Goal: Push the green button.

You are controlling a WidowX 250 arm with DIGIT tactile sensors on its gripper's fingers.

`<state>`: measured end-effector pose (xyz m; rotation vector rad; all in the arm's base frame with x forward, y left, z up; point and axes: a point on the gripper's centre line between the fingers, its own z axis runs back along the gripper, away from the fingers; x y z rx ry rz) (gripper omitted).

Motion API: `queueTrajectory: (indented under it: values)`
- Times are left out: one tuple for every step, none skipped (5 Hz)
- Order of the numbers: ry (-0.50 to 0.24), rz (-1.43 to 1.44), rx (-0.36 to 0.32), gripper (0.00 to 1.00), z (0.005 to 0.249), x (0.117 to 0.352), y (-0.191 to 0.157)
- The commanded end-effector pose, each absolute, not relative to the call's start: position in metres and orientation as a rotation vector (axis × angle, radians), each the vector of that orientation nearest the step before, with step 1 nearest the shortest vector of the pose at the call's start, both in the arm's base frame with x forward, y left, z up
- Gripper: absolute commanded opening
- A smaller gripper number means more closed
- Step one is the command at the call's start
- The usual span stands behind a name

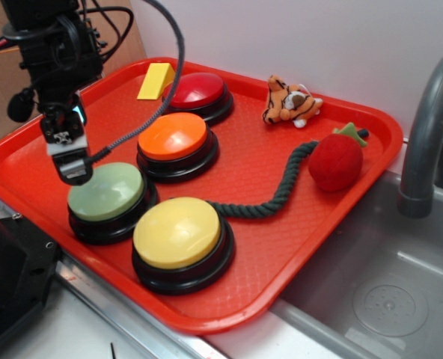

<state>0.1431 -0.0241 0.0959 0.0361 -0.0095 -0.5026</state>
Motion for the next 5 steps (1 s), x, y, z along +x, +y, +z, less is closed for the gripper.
queueTrajectory:
  values:
    - [-0.041, -0.46, 0.028, 1.0, 0.116, 0.15, -0.027]
    - [-0.043, -0.437, 0.026, 1.0, 0.122, 0.148, -0.026]
    - [-0.042, -0.424, 0.035, 1.0, 0.128, 0.145, -0.026]
    - [-0.043, -0.418, 0.022, 1.0, 0.132, 0.144, -0.024]
    - [-0.051, -0.396, 0.022, 1.0, 0.132, 0.142, -0.022]
